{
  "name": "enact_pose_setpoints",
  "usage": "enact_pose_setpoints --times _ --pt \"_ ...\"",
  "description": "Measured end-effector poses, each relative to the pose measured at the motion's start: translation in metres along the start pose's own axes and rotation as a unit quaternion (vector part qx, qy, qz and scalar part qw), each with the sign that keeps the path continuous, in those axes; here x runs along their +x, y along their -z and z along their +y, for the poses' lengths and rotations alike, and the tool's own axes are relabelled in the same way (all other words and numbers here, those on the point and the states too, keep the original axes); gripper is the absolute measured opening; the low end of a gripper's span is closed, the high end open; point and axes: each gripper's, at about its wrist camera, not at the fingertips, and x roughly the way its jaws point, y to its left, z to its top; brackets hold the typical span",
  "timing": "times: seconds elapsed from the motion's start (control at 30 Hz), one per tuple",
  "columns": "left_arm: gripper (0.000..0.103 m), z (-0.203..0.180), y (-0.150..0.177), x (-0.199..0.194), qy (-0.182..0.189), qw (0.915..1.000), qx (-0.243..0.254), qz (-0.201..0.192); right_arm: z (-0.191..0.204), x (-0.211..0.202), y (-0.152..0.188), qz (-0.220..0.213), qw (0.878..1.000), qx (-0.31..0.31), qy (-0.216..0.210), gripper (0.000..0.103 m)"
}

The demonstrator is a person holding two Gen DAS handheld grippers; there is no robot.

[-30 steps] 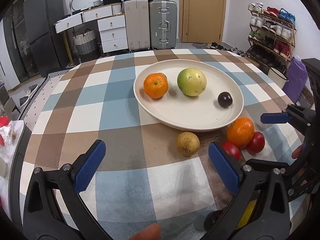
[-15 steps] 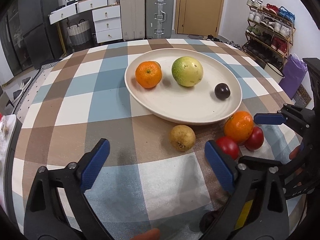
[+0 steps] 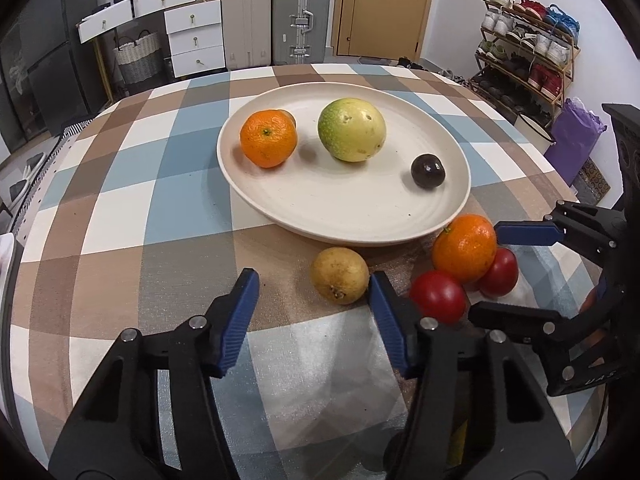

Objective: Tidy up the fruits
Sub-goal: 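Close the left tool on the second brown pear while the right tool reaches the red tomato, then carry the brown pear into the plate and release while the right tool grasps and drops a tomato there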

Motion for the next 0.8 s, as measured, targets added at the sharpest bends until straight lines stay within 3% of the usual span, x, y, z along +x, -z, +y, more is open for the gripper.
enact_pose_setpoints --times 0.23,0.4,0.8 --pt "0.049 -0.001 -0.003 0.001 0.009 1.0 -0.003 -0.002 0.004 -0.001 0.001 -0.002 1.0 -0.01 0.001 0.065" --pt "0.027 -0.003 -0.002 0.0 0.017 0.9998 0.004 -0.004 0.005 -0.002 0.002 -0.003 1.0 -0.013 0.003 0.06" --pt "0.026 -0.004 0.001 -0.01 0.016 0.9996 0.004 -0.024 0.006 -0.004 0.001 -0.008 1.0 -0.017 0.004 0.058"
